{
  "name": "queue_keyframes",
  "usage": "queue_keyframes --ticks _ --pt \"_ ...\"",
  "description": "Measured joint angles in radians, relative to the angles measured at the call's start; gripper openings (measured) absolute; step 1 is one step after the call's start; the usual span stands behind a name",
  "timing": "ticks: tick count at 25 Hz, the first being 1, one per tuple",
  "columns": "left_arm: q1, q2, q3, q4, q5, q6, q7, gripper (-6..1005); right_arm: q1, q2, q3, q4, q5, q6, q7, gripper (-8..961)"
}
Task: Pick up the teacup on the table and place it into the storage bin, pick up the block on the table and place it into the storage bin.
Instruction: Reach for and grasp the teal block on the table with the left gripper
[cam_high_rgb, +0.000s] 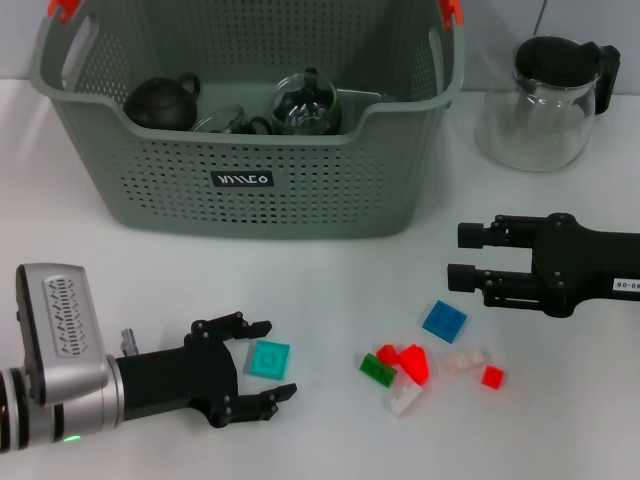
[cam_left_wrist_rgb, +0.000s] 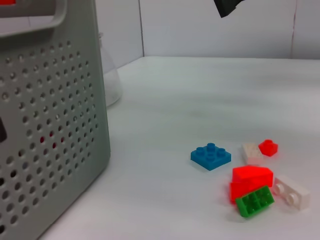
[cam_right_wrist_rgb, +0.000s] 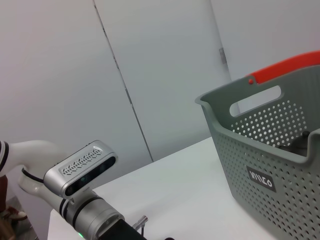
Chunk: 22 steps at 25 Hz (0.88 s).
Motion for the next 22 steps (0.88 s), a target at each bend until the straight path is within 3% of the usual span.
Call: queue_keyframes --ticks 22 --pt "0.017 0.000 -0.009 0.009 0.022 0.014 -0.010 772 0.001 -0.002 0.002 0.010 0.000 -0.001 0.000 675"
